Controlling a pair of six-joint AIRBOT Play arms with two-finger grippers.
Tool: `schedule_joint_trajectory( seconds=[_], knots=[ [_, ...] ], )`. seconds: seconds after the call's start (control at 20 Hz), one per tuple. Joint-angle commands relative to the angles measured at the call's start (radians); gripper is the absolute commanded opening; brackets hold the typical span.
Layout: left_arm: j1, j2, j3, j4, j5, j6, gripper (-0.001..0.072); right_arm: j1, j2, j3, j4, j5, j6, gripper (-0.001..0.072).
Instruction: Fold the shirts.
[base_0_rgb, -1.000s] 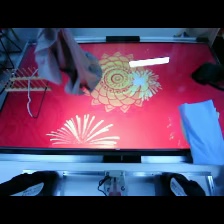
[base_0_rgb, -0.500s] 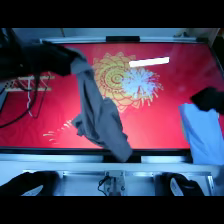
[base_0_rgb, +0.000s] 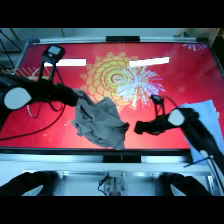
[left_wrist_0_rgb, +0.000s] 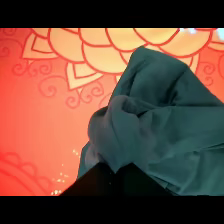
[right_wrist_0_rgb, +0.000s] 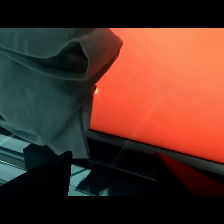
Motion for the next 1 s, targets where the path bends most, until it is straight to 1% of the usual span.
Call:
schedule_joint_trajectory(
  seconds=[0.0, 0.15, 0.2, 0.35, 0.5, 0.55, 0.65, 0.75, 0.8, 0.95],
  knots=[
    [0.004, 0.031, -0.035, 0.068, -0.042, 0.011, 0.0031, 0.069, -0.178, -0.032, 0.142, -0.130, -0.022, 0.0630],
    [0.051, 0.052, -0.035, 0.067, -0.044, 0.011, 0.0031, 0.069, -0.268, -0.032, 0.257, -0.122, -0.104, 0.0630],
    [0.072, 0.055, -0.035, 0.067, -0.043, 0.011, 0.0031, 0.069, -0.278, -0.032, 0.279, -0.134, -0.115, 0.0630],
    [0.130, 0.053, -0.036, 0.066, -0.036, 0.010, 0.0031, 0.080, -0.282, -0.032, 0.292, -0.145, -0.115, 0.0630],
    [0.149, 0.052, -0.039, 0.066, -0.010, 0.011, 0.0032, 0.126, -0.282, -0.028, 0.278, -0.217, -0.106, 0.0630],
    [0.149, 0.053, -0.039, 0.066, -0.010, 0.011, 0.0031, 0.124, -0.281, -0.016, 0.257, -0.219, -0.108, 0.0630],
    [0.148, 0.053, -0.039, 0.066, -0.009, 0.011, 0.0031, 0.103, -0.268, 0.032, 0.132, -0.210, -0.090, 0.0630],
    [0.148, 0.053, -0.039, 0.066, -0.002, 0.011, 0.0032, 0.090, -0.266, 0.093, -0.001, -0.174, -0.049, 0.0628],
    [0.148, 0.053, -0.039, 0.066, 0.010, 0.010, 0.0032, 0.093, -0.266, 0.113, -0.045, -0.169, -0.043, 0.0628],
    [0.148, 0.052, -0.039, 0.059, 0.053, 0.003, 0.0032, 0.093, -0.273, 0.125, -0.053, -0.213, -0.034, 0.0628]
  ],
)
